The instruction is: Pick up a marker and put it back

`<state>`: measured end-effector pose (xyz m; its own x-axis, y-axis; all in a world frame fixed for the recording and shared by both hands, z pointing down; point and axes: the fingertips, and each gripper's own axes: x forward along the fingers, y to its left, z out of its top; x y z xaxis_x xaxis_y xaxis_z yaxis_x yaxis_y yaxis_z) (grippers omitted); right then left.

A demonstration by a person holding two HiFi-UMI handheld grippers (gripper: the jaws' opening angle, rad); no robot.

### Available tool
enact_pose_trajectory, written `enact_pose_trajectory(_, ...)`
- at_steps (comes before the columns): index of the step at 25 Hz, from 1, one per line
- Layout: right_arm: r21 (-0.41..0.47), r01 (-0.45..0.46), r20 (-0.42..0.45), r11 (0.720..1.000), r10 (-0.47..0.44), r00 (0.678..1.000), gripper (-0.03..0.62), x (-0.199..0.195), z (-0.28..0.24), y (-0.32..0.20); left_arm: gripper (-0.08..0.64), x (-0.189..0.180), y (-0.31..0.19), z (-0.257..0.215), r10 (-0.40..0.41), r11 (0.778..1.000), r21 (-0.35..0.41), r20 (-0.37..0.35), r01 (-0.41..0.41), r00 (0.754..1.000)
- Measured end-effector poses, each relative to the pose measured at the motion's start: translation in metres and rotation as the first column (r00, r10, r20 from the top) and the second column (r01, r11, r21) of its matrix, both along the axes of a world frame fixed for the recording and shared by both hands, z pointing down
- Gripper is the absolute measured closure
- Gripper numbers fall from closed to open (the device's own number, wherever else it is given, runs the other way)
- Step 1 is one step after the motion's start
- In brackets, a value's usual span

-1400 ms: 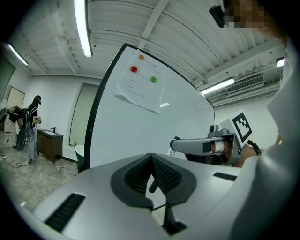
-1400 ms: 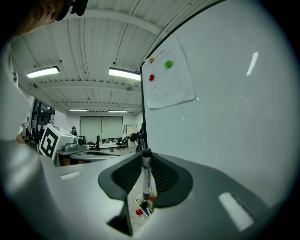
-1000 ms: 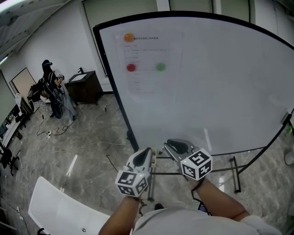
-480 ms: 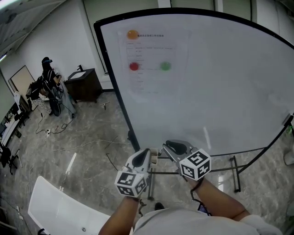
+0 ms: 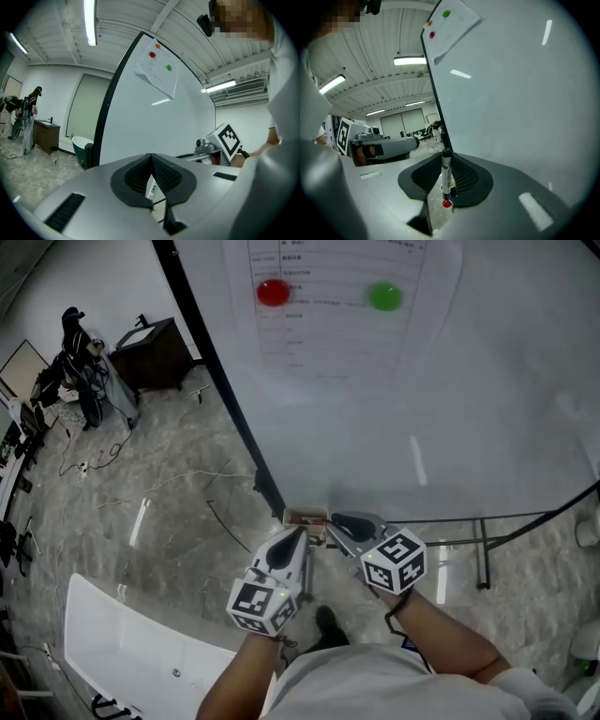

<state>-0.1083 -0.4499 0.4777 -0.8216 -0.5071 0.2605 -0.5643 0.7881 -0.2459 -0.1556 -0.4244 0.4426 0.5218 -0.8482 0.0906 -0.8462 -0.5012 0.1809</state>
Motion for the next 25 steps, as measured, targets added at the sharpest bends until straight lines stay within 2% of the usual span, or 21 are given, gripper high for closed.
enact_pose_trajectory(4, -0.051, -0.009, -0.027, 0.999, 0.007, 1.000, 0.526, -0.015, 0.050, -0.033, 0.555, -0.009, -0.029, 0.024, 0.042, 0.999, 0.017, 0.000, -0.042, 0.999)
enact_pose_trajectory(9, -0.131, -0.018, -0.081, 0.991, 0.008, 0.997, 0.526, -0.025, 0.100, -0.038, 0.555, -0.021, -0.036, 0.066, 0.050, 0.996, -0.066, -0.027, -0.052, 0.998)
enact_pose_trajectory(15, -0.221, -0.045, -0.138, 0.974, 0.014, 0.990, 0.520, -0.027, 0.145, -0.045, 0.555, -0.028, -0.045, 0.090, 0.044, 0.993, -0.104, -0.038, -0.047, 0.998)
enact_pose_trajectory(19, -0.242, -0.059, -0.132, 0.969, 0.027, 0.991, 0.494, -0.024, 0.148, -0.046, 0.555, -0.030, -0.045, 0.093, 0.029, 0.993, -0.112, -0.027, -0.032, 0.999)
enact_pose_trajectory(25, -0.192, -0.057, -0.122, 0.980, 0.034, 0.992, 0.492, -0.018, 0.123, -0.038, 0.555, -0.026, -0.034, 0.089, 0.030, 0.993, -0.115, -0.040, -0.035, 0.999)
